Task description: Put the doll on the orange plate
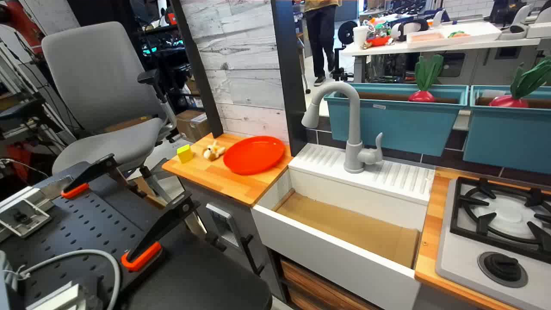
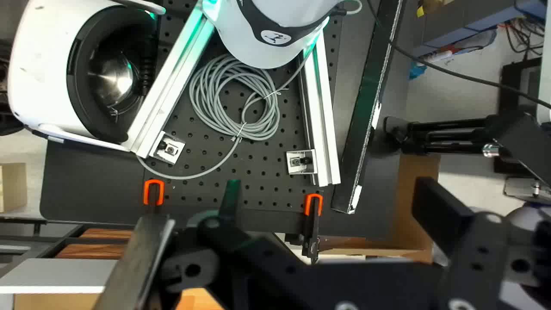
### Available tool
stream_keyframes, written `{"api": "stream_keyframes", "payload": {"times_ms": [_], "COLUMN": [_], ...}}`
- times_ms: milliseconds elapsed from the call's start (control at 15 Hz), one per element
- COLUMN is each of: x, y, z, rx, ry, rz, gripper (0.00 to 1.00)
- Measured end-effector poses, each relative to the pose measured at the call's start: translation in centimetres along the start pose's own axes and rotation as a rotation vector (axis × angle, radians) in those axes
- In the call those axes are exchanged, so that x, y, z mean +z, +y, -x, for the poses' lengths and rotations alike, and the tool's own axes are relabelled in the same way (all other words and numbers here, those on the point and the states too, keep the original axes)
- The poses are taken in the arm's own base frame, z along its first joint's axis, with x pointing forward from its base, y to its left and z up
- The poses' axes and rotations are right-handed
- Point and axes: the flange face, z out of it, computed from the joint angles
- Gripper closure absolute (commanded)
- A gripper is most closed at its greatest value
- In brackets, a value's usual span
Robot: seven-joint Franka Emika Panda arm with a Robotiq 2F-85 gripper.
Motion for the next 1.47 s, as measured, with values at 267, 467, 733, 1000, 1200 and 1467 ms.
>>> {"api": "stream_keyframes", "payload": {"times_ms": [267,467,733,1000,1200,1467], "x": [0.0,0.1,1.4,5.5,9.8,14.7], "y": [0.0,0.0,-0.1,-0.7,-1.5,-2.7], "z": [0.0,-0.3,-4.2,-11.2,-16.8,-23.0], "rx": [0.000,0.000,0.014,0.046,0.077,0.097], "ry": [0.001,0.002,0.019,0.021,0.049,0.058], "rz": [0.000,-0.003,-0.001,0.007,0.013,0.035], "gripper": [0.00,0.00,0.00,0.00,0.00,0.00]}}
